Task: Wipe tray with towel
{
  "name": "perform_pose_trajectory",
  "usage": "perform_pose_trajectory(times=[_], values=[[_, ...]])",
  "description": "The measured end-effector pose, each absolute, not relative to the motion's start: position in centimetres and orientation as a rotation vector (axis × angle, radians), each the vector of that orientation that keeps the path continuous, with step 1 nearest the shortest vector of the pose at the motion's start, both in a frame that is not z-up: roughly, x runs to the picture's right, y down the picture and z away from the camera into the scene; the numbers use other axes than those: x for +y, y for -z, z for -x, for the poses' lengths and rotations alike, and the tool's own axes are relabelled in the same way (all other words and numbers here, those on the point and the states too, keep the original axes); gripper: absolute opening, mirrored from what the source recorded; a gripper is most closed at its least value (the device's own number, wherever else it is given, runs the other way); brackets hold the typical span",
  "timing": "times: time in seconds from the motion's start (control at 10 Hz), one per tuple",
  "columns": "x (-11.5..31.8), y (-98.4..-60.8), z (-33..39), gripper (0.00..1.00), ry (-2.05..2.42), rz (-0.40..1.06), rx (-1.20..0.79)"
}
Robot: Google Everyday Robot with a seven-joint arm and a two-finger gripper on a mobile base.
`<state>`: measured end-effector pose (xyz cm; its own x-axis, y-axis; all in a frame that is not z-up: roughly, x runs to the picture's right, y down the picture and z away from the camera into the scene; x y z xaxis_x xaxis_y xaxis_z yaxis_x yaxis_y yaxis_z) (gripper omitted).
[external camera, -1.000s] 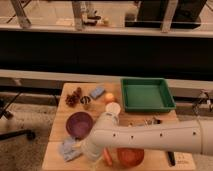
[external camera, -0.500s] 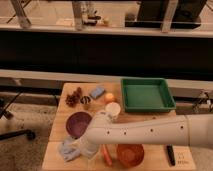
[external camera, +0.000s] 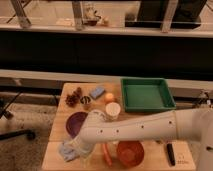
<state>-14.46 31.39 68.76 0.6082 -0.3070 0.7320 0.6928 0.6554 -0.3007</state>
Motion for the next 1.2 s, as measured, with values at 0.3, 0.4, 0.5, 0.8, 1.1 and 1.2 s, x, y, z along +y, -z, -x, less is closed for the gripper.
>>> perform_pose_trajectory(times=[0.3, 0.4, 0.5, 0.8, 1.1, 1.2], values=[[31.6, -69.5, 15.5, 0.80, 0.628, 0.630, -0.691], [31.7, -69.8, 15.9, 0.80, 0.631, 0.633, -0.690], [31.7, -70.0, 16.2, 0.80, 0.632, 0.636, -0.689], [31.7, -70.8, 17.0, 0.80, 0.635, 0.649, -0.685], [32.1, -71.9, 17.5, 0.80, 0.634, 0.667, -0.680], [32.3, -72.3, 17.7, 0.80, 0.635, 0.674, -0.679]])
